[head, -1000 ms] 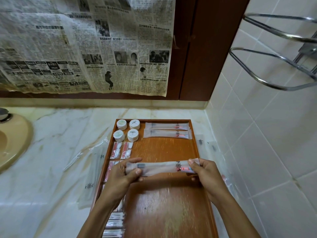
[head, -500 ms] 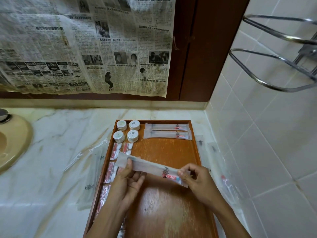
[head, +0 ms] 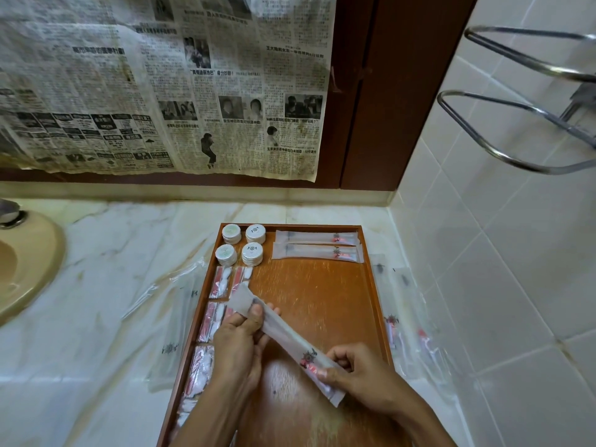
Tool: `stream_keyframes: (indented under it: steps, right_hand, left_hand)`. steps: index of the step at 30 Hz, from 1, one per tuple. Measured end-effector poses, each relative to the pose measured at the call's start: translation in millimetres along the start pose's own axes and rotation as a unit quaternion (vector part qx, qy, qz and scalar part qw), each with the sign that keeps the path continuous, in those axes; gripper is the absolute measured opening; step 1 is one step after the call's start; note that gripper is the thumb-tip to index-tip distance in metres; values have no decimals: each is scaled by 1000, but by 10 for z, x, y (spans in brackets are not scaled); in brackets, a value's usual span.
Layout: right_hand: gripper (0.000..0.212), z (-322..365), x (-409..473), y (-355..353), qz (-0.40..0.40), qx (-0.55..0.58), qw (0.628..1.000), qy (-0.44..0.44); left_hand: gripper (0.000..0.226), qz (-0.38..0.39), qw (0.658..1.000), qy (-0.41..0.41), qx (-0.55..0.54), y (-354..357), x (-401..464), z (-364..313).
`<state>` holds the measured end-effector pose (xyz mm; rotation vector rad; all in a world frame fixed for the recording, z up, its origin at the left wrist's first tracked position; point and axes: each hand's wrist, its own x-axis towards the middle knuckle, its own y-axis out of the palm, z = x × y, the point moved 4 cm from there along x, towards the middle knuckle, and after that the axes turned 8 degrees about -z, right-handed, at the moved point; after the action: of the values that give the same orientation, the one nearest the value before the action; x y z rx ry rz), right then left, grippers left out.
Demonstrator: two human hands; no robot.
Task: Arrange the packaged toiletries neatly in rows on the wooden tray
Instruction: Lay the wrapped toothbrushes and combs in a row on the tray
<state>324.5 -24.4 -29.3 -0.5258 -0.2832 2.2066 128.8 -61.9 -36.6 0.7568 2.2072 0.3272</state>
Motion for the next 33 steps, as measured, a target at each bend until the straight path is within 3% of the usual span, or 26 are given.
stream_keyframes:
  steps: [6, 13, 18, 26, 30, 33]
  right_hand:
    - [28, -86, 15, 14, -40, -72, 997, 12]
    - [38, -82, 18, 28, -48, -112, 993, -5]
    - [39, -64, 24, 18, -46, -69, 996, 14]
    - [31, -21, -46, 22, 27, 142, 984, 103]
    - [34, -9, -70, 5, 35, 143, 983, 112]
    - [34, -44, -64, -20, 7, 75, 993, 95]
  left_hand:
    - [16, 17, 995, 17, 97, -15, 11, -44]
    - [26, 25, 998, 8, 65, -15, 45, -162]
    - [25, 41, 998, -45, -23, -2, 64, -157]
    - [24, 61, 989, -108, -74, -7, 52, -73]
    - [25, 67, 991, -103, -45, -44, 69, -48]
    - [31, 68, 994, -80, 17, -77, 77, -57]
